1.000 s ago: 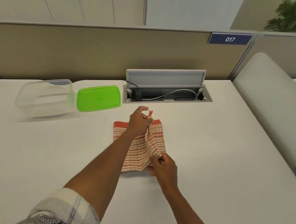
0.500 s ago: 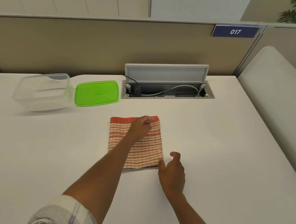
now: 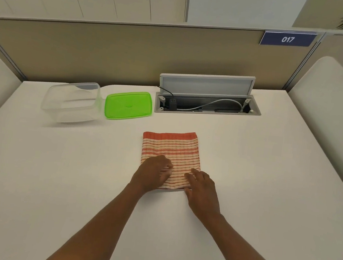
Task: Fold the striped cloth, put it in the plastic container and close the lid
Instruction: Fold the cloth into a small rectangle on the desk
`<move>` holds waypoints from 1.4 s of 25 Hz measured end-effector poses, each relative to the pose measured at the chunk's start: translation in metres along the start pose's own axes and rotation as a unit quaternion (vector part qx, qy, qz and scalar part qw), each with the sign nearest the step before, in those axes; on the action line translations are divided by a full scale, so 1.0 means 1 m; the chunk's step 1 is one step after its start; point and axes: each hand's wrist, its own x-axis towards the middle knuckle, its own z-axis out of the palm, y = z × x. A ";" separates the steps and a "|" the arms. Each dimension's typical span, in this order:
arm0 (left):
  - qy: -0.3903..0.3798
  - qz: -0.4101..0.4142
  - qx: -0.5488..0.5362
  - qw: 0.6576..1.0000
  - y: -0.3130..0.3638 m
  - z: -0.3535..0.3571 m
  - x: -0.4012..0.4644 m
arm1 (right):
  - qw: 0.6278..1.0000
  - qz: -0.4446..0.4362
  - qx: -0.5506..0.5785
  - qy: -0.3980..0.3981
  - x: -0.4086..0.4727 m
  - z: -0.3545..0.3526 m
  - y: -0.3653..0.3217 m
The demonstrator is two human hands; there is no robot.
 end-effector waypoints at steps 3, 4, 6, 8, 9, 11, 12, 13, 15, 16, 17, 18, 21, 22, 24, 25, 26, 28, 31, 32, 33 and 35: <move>-0.032 0.030 0.070 0.997 -0.016 0.000 -0.031 | 0.999 -0.027 -0.043 -0.018 0.003 -0.002 0.010; -0.030 0.044 0.092 0.994 -0.022 0.001 -0.042 | 0.997 -0.037 -0.062 -0.027 0.003 -0.004 0.014; -0.022 0.065 0.117 0.991 -0.035 0.002 -0.062 | 0.993 -0.060 -0.092 -0.045 0.005 -0.009 0.022; -0.026 0.055 0.128 0.990 -0.047 -0.002 -0.076 | 0.989 -0.082 -0.106 -0.060 0.008 -0.015 0.029; -0.028 0.051 0.133 0.989 -0.052 -0.003 -0.079 | 0.988 -0.091 -0.108 -0.066 0.009 -0.017 0.033; -0.028 0.053 0.137 0.989 -0.057 -0.008 -0.081 | 0.987 -0.102 -0.099 -0.072 0.010 -0.018 0.037; -0.032 0.052 0.137 0.989 -0.057 -0.009 -0.081 | 0.988 -0.102 -0.094 -0.072 0.010 -0.018 0.038; -0.037 0.047 0.134 0.989 -0.057 -0.010 -0.081 | 0.988 -0.101 -0.092 -0.072 0.008 -0.018 0.037; -0.044 0.025 0.125 0.991 -0.055 -0.011 -0.081 | 0.988 -0.105 -0.093 -0.067 0.006 -0.018 0.037; -0.050 0.005 0.121 0.991 -0.054 -0.011 -0.081 | 0.987 -0.111 -0.094 -0.063 0.006 -0.018 0.037; -0.056 -0.018 0.118 0.991 -0.053 -0.012 -0.081 | 0.987 -0.116 -0.094 -0.059 0.006 -0.018 0.036; -0.062 -0.039 0.112 0.991 -0.052 -0.013 -0.079 | 0.987 -0.120 -0.095 -0.056 0.008 -0.020 0.036; -0.069 -0.082 0.073 0.992 -0.046 -0.019 -0.075 | 0.985 -0.128 -0.093 -0.066 0.014 -0.026 0.033; -0.063 -0.090 0.052 0.993 -0.043 -0.023 -0.073 | 0.986 -0.128 -0.086 -0.069 0.017 -0.029 0.033; -0.039 -0.098 -0.013 0.994 -0.040 -0.032 -0.069 | 0.989 -0.117 -0.059 -0.072 0.023 -0.038 0.033; -0.025 -0.105 -0.052 0.993 -0.037 -0.038 -0.067 | 0.991 -0.107 -0.039 -0.072 0.027 -0.044 0.033; -0.011 -0.113 -0.089 0.990 -0.035 -0.045 -0.064 | 0.993 -0.096 -0.015 -0.069 0.030 -0.049 0.032; 0.025 -0.112 -0.135 0.984 -0.033 -0.058 -0.055 | 0.994 -0.078 0.036 -0.062 0.037 -0.059 0.032; 0.065 -0.104 -0.155 0.980 -0.029 -0.073 -0.035 | 0.989 -0.052 0.125 -0.053 0.053 -0.071 0.031; 0.078 -0.102 -0.156 0.980 -0.028 -0.075 -0.028 | 0.986 -0.038 0.157 -0.045 0.059 -0.074 0.031; 0.091 -0.101 -0.153 0.979 -0.027 -0.077 -0.020 | 0.982 -0.018 0.184 -0.035 0.066 -0.077 0.031; 0.115 -0.109 -0.149 0.976 -0.026 -0.076 -0.005 | 0.975 0.022 0.220 -0.019 0.078 -0.079 0.030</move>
